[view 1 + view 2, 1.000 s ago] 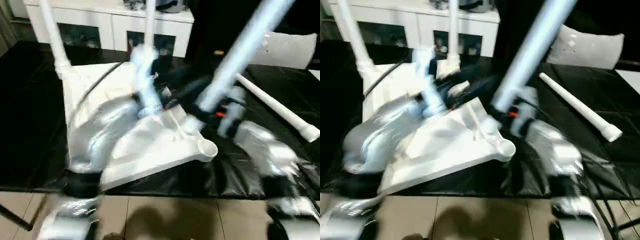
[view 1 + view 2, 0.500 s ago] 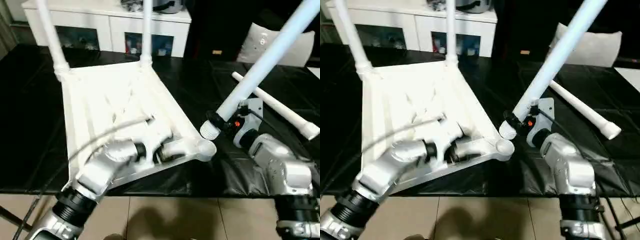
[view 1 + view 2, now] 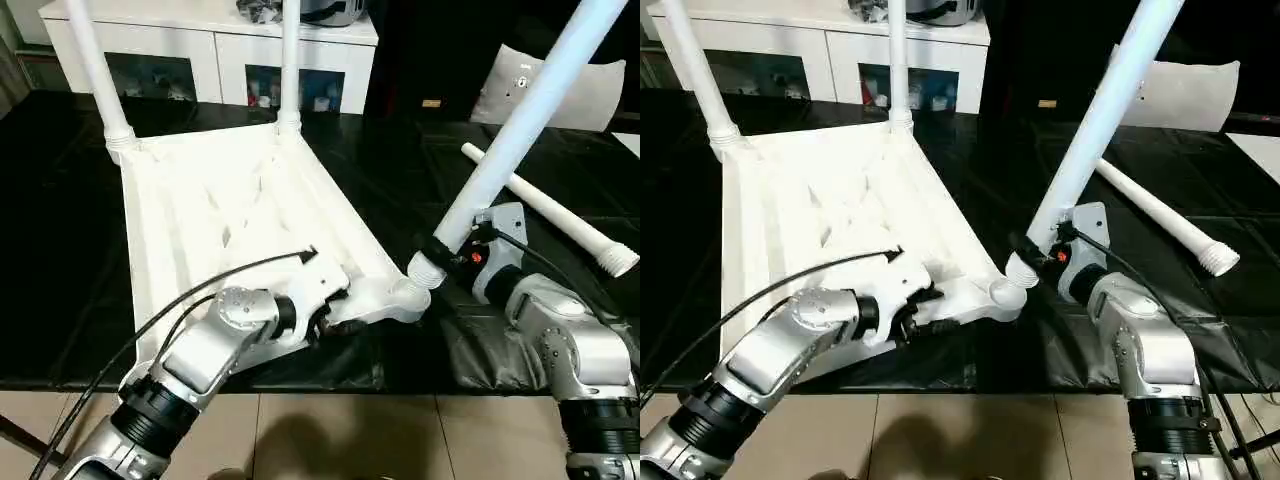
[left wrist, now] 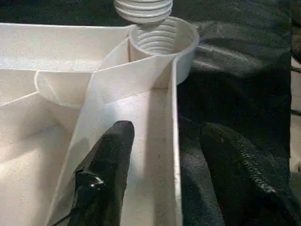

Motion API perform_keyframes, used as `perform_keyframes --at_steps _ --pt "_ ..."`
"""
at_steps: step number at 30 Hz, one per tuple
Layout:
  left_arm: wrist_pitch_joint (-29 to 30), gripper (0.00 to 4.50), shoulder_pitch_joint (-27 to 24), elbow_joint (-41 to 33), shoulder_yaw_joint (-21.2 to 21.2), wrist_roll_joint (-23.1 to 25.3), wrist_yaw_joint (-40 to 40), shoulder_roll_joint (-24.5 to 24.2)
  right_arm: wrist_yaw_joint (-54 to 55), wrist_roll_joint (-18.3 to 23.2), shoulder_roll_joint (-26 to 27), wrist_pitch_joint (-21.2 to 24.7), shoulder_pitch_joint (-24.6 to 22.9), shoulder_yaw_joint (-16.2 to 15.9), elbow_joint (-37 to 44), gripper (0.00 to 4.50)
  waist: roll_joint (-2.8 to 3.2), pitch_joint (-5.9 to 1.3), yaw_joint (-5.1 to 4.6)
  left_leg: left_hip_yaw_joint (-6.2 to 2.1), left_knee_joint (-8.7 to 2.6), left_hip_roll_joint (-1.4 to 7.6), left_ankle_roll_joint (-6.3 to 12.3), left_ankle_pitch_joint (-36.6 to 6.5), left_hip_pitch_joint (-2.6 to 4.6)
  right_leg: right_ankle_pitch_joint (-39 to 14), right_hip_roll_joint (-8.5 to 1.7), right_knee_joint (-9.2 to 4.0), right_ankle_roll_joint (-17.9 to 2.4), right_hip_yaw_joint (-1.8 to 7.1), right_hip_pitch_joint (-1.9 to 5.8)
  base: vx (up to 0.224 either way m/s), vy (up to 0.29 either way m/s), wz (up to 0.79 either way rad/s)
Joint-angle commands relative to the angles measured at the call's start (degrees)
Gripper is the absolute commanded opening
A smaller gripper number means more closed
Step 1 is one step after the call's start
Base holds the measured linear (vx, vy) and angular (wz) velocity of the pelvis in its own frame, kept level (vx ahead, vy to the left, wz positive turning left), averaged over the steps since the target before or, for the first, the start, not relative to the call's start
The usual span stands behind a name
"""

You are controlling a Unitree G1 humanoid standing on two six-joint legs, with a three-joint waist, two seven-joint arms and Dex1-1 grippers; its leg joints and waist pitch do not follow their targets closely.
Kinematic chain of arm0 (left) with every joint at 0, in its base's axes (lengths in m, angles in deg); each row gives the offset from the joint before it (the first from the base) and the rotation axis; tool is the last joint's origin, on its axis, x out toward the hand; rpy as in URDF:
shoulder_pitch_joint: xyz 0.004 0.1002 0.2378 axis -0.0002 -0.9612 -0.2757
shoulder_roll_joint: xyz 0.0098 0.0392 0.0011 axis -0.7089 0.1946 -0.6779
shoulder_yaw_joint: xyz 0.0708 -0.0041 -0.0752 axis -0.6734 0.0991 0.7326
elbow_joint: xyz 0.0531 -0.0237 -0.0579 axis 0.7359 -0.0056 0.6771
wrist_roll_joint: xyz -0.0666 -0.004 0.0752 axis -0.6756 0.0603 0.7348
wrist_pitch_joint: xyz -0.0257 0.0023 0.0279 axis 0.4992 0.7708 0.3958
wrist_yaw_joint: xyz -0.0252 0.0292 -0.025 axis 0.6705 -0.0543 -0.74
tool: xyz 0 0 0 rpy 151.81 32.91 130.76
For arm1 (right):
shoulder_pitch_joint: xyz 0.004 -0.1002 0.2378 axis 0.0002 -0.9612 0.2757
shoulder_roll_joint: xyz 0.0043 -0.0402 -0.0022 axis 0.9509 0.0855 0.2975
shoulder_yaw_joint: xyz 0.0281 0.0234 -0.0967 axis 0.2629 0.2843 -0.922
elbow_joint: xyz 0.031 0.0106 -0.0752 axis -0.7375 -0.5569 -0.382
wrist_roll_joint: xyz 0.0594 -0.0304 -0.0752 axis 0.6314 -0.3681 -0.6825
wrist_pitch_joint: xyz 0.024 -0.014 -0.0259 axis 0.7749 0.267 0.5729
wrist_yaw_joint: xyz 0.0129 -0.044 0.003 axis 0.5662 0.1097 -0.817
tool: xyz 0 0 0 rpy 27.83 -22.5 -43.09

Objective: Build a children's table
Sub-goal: Insert table leg to table base

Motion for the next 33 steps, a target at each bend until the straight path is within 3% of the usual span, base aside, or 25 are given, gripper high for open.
perform_keyframes --at_steps 1,12,21,26,30,33 --pt "0.58 2.22 1.12 0.04 -0.84 0.67 -0.3 0.07 -0.43 0.94 -0.91 -0.02 0.06 0.96 1.52 1.88 0.41 -3.95 0.06 -0.14 -4.44 0.99 -0.26 -14.66 0.39 -22.0 -2.74 -4.53 -4.92 2.38 3.19 0.0 0.0 0.0" --pt "0.92 1.81 3.16 2.14 -2.13 3.5 -0.8 0.14 -1.11 1.91 -1.4 -2.26 0.86 2.68 1.43 1.88 0.59 -4.04 0.08 -0.15 -4.43 0.98 -0.11 -14.26 0.33 -20.52 -2.68 -4.41 -5.61 2.38 3.31 0.0 0.0 0.0" --pt "1.22 0.97 3.32 3.41 -2.17 4.07 -1.61 -0.44 -0.99 1.77 -0.95 -2.91 0.89 2.3 0.82 1.88 0.56 -4.02 0.08 -0.16 -4.4 0.88 0.09 -14.86 0.31 -22.43 -2.72 -4.64 -5.21 2.27 3.25 0.0 0.0 0.0" --pt "-1.44 0.42 3.53 6.31 -0.93 4.64 -3.07 -1.9 -1.01 1.86 -0.79 -3.31 0.9 2.07 0.7 1.88 0.75 -4.03 0.07 -0.21 -4.47 0.87 0.14 -15.46 0.29 -22.79 -2.71 -4.72 -5.15 2.25 3.21 0.0 0.0 0.0" --pt "-6.21 0.24 3.56 8.18 1.47 3.72 -5.69 -4.52 -1.65 2.22 -0.66 -3.09 0.85 1.91 0.8 1.88 0.8 -3.88 -0.28 -0.42 -4.54 0.66 -0.1 -17.43 0.21 -28.33 -2.81 -5.35 -2.94 1.89 3.16 0.0 0.0 0.0" --pt "-8.41 0.04 3.04 8.11 2.73 2.34 -8.75 -6.42 -2.88 2.55 -0.75 -2.91 0.6 1.3 1.16 1.88 0.98 -3.97 -0.2 -0.45 -4.55 0.75 -0.16 -17.32 0.45 -28.21 -2.81 -5.36 -2.89 1.89 2.88 0.0 0.0 0.0"
